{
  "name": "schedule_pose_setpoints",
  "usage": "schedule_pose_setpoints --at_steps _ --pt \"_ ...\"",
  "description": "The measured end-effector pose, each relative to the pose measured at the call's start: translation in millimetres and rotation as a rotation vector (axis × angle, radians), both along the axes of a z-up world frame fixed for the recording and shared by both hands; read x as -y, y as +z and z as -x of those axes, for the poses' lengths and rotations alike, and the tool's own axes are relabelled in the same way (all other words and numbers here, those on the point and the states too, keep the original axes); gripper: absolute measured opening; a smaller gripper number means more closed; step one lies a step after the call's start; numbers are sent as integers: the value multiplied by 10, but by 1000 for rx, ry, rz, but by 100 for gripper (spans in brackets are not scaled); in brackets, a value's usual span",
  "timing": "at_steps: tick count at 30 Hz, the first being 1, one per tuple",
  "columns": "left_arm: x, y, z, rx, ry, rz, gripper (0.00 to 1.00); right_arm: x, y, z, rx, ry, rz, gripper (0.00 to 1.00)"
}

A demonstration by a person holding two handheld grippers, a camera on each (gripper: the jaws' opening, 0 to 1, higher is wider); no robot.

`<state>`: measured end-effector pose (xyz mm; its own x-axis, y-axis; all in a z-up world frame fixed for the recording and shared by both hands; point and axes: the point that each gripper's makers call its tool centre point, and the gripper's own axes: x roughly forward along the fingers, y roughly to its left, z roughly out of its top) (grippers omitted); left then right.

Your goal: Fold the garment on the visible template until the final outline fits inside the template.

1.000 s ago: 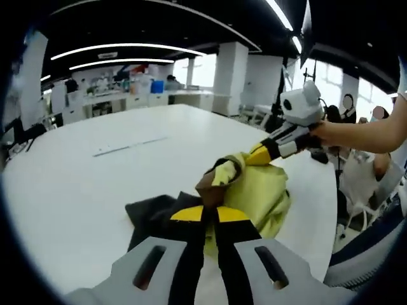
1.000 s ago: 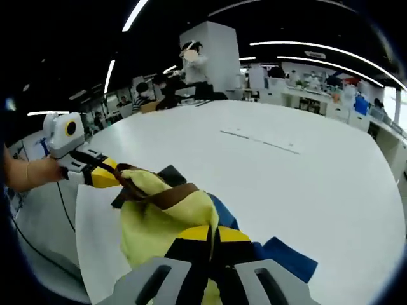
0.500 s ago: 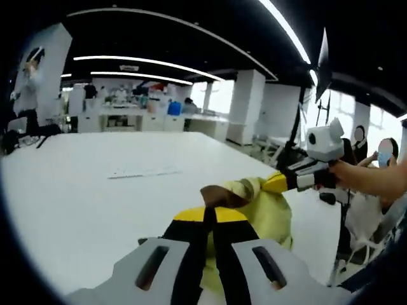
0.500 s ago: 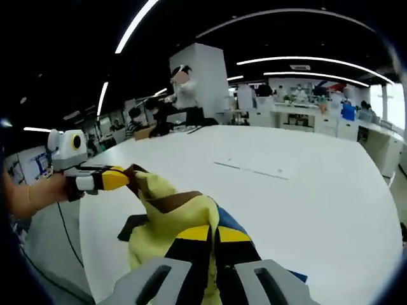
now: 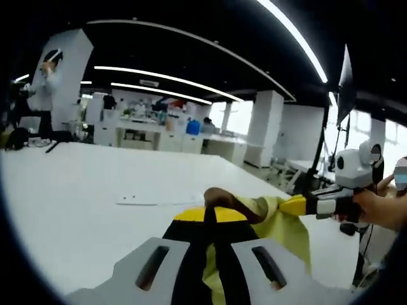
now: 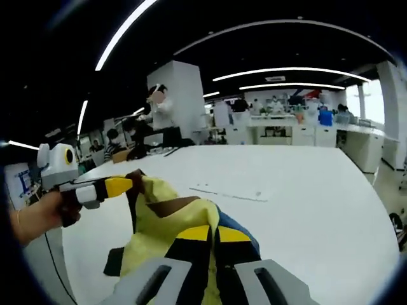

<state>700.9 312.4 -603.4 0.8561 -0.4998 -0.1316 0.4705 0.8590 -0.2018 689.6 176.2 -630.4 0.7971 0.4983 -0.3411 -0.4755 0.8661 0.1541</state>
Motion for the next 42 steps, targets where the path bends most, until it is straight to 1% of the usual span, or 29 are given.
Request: schedule_pose_setpoints --at_steps 1,2,7,9,11,12,13,14,16,17,18,20,22,23,24,25,26,28,30,33,35,36,37,40,42 --pt "0 -14 -58 10 9 -17 0 4 -7 -50 9 -7 11 0" --pt "-5 -37 -100 6 18 -23 0 12 -20 -84 8 -17 15 0" --pt "-42 -166 -351 7 62 -79 0 22 -132 -284 -8 -54 2 0" --pt "-49 -217 -447 4 71 -80 0 28 -192 -391 -9 -76 5 0" --pt "-70 -292 -565 -8 92 -83 0 25 -269 -498 -22 -90 9 0" --pt "-99 -337 -646 -14 116 -72 0 24 -300 -539 -28 -96 11 0" --pt "-90 -377 -708 -33 130 -28 0 22 -329 -577 -34 -102 15 0" --pt "-64 -437 -775 -42 114 -33 0 17 -367 -635 -36 -112 17 0" --pt "-117 -590 -861 -50 129 -144 0 4 -440 -724 -43 -125 11 0" --pt "-120 -647 -884 -59 127 -162 0 -5 -481 -752 -54 -130 2 0" --pt "-102 -686 -905 -61 120 -153 0 -20 -550 -794 -67 -134 -2 0" --pt "-145 -826 -953 -97 133 -151 0 -41 -651 -833 -86 -134 -2 0" --pt "-184 -965 -989 -118 137 -185 0 -62 -775 -872 -109 -136 -2 0" --pt "-203 -1051 -1002 -129 133 -216 0 -79 -830 -880 -121 -129 -2 0" --pt "-218 -1110 -1009 -140 132 -235 0 -87 -911 -892 -143 -132 -2 0" --pt "-219 -1170 -1022 -150 127 -241 0 -102 -958 -894 -154 -130 -6 0" --pt "-217 -1209 -1021 -154 121 -249 0 -113 -1041 -891 -179 -133 -5 0" --pt "-229 -1311 -1013 -178 114 -271 0 -128 -1125 -888 -198 -138 -6 0" --pt "-244 -1391 -1008 -193 108 -298 0 -173 -1214 -867 -232 -134 -19 0" --pt "-277 -1490 -1014 -207 100 -326 0 -225 -1317 -862 -253 -113 -8 0" --pt "-291 -1541 -1015 -217 94 -327 0 -226 -1367 -866 -269 -109 -1 0" --pt "-301 -1566 -1016 -224 96 -323 0 -226 -1398 -871 -285 -111 -10 0" --pt "-313 -1611 -1016 -238 97 -328 0 -225 -1413 -875 -292 -113 -15 0" --pt "-338 -1668 -1024 -242 98 -352 0 -232 -1447 -887 -306 -116 -23 0" --pt "-344 -1688 -1027 -245 97 -358 0 -259 -1474 -887 -316 -101 -27 0"
